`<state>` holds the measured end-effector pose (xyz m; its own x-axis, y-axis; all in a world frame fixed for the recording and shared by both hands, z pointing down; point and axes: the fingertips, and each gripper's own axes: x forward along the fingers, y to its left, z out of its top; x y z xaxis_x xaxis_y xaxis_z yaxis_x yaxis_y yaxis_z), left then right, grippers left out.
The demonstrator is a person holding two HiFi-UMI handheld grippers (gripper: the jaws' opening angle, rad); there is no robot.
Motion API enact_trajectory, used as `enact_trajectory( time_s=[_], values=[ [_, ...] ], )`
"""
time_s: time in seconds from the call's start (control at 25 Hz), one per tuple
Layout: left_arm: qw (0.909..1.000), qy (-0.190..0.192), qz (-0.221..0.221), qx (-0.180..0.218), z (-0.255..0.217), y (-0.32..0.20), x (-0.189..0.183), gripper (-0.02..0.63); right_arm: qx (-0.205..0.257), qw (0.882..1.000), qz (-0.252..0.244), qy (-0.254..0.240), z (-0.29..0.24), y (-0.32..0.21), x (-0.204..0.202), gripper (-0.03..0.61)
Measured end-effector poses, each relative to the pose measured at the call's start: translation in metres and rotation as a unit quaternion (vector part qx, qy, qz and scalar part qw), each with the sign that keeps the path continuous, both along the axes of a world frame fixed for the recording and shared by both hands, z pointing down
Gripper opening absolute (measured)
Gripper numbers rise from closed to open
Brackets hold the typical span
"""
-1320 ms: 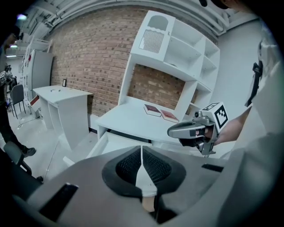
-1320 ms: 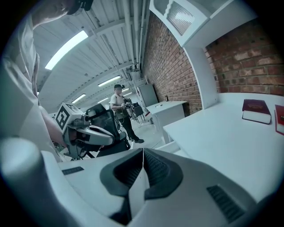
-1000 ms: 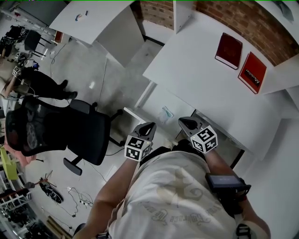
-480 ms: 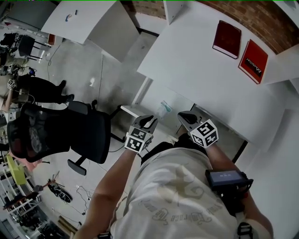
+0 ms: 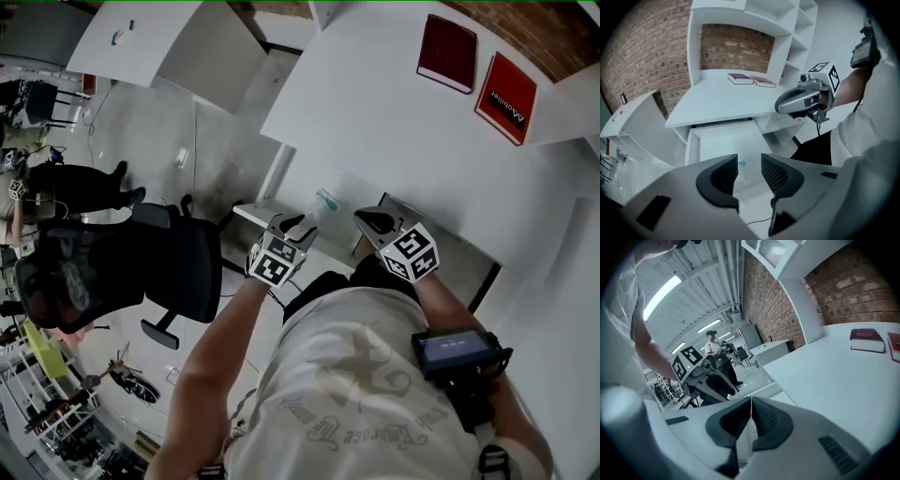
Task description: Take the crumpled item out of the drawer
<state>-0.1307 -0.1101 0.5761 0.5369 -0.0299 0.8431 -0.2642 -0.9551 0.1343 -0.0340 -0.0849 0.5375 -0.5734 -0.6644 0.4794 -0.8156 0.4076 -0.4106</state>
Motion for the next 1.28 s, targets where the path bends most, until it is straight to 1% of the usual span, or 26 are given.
enact_trajectory(
  time_s=[0.24,0.4,0.52,0.64,0.88,1.16,1.28],
  values=[
    [0.9972,-0.033,0.066,0.016,0.016,-0.003,0.013,0.163,-0.003,1.000,0.005,0.001,0.006,-0.001,0.008,0.025],
    [0.9935,-0.051,0.099,0.021,0.027,-0.007,0.014,0.163,-0.005,1.000,0.006,0.000,0.011,-0.003,0.006,0.025],
    [0.9895,-0.067,0.125,0.026,0.047,-0.010,0.017,0.163,-0.004,1.000,0.007,0.001,0.023,-0.005,0.008,0.025],
    [0.9825,-0.085,0.162,0.037,0.069,-0.010,0.017,0.163,-0.008,1.000,0.009,-0.003,0.042,-0.004,0.007,0.025],
    [0.9668,-0.108,0.228,0.042,0.079,-0.014,0.019,0.173,-0.023,1.000,0.012,-0.006,0.044,-0.003,0.005,0.025],
    [0.9477,-0.117,0.293,0.047,0.089,-0.012,0.029,0.178,-0.033,0.999,0.013,-0.003,0.049,-0.001,0.006,0.025],
    [0.9362,-0.122,0.326,0.051,0.095,-0.010,0.030,0.178,-0.035,0.999,0.001,0.004,0.051,0.001,0.000,0.025]
  ],
)
